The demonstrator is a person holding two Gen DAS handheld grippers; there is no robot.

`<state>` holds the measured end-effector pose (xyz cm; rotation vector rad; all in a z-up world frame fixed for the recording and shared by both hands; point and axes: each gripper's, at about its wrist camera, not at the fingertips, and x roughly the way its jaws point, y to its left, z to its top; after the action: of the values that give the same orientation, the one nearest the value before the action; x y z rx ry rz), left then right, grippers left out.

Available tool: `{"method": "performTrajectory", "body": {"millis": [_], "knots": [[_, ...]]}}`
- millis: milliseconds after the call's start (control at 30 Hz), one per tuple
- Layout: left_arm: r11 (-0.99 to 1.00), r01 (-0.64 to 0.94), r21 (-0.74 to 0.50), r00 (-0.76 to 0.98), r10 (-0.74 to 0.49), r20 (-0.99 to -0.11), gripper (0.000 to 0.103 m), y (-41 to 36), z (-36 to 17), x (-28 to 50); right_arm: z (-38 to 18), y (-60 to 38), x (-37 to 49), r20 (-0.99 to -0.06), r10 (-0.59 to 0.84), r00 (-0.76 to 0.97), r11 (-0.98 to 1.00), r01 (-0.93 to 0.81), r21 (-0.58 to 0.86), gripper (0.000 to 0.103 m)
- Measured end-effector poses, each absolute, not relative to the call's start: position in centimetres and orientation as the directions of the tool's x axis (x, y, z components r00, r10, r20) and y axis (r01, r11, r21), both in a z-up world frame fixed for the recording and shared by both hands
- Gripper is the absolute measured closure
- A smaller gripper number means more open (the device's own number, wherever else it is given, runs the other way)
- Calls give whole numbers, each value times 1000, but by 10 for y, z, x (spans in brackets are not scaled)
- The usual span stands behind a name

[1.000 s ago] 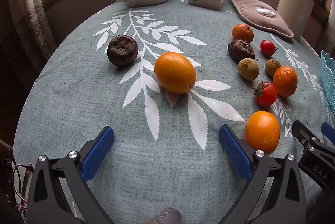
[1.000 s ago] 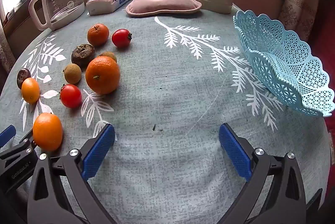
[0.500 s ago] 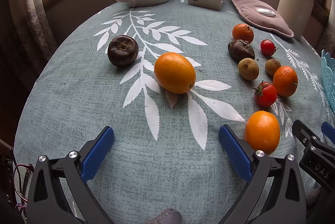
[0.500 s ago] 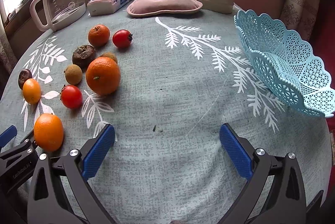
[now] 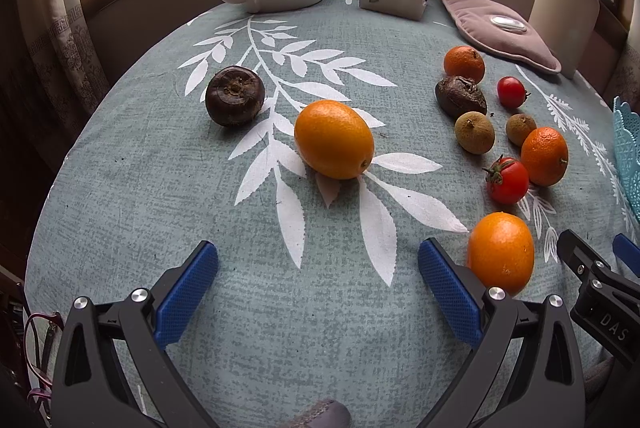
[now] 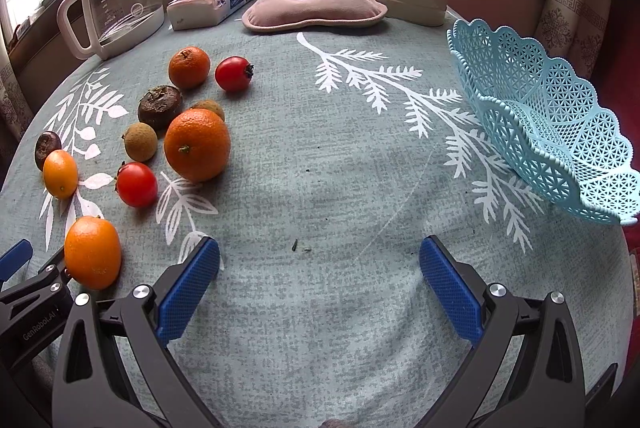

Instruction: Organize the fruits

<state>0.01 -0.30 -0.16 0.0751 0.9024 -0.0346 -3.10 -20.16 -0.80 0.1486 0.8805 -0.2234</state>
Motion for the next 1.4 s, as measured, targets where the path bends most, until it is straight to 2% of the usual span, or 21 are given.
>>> {"method": "performTrajectory", "body": {"millis": [1400], "knots": [[997,62,53,619,4,-785,5,0,0,-2,-9,-198,-19,-776,-108,621,980,196,21,2]]}}
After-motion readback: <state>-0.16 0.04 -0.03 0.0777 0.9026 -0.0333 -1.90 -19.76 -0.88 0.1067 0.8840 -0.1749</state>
